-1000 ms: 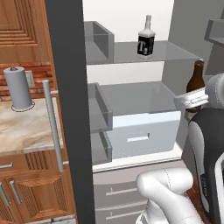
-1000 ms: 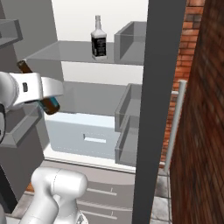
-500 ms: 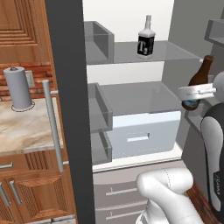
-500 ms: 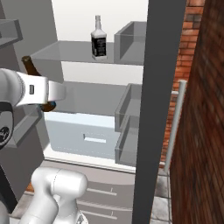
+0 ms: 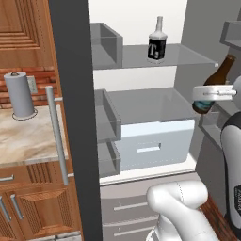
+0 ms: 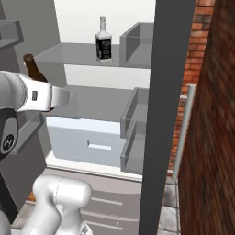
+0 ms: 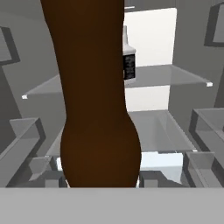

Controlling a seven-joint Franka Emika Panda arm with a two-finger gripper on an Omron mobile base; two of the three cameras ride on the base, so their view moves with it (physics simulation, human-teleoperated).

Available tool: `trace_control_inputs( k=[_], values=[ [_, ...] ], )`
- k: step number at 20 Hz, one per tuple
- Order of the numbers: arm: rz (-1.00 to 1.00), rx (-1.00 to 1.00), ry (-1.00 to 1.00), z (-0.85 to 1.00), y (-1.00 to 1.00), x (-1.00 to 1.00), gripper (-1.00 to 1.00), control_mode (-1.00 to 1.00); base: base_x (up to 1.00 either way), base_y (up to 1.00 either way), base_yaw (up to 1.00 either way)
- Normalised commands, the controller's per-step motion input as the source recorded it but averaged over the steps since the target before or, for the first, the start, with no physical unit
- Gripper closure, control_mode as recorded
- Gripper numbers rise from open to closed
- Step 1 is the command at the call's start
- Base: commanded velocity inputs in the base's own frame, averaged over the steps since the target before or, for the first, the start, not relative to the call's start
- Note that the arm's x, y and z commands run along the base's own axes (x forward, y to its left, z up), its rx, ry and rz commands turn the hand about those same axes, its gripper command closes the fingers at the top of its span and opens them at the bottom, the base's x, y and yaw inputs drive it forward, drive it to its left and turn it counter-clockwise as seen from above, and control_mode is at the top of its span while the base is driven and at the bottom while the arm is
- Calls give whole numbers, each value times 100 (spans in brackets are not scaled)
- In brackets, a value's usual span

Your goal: Place the beer and liquor on the top shelf of the fridge to keep them out of children's reach, and place the onion on lower shelves for easy access.

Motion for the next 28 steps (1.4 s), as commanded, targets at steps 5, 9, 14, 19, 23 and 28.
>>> trace_control_inputs(
  k=[5, 9, 14, 19, 23, 28],
  values=[
    [0, 0, 0, 34, 2, 0, 100, -100, 0, 0, 0],
    [0, 0, 0, 22, 5, 0, 100, -100, 0, 0, 0],
    [0, 0, 0, 3, 5, 9, 100, -100, 0, 0, 0],
    [0, 0, 0, 0, 4, 24, 100, -100, 0, 0, 0],
    [0, 0, 0, 0, 8, 28, 100, -100, 0, 0, 0],
    [0, 0, 0, 0, 10, 26, 100, -100, 0, 0, 0]
  ],
)
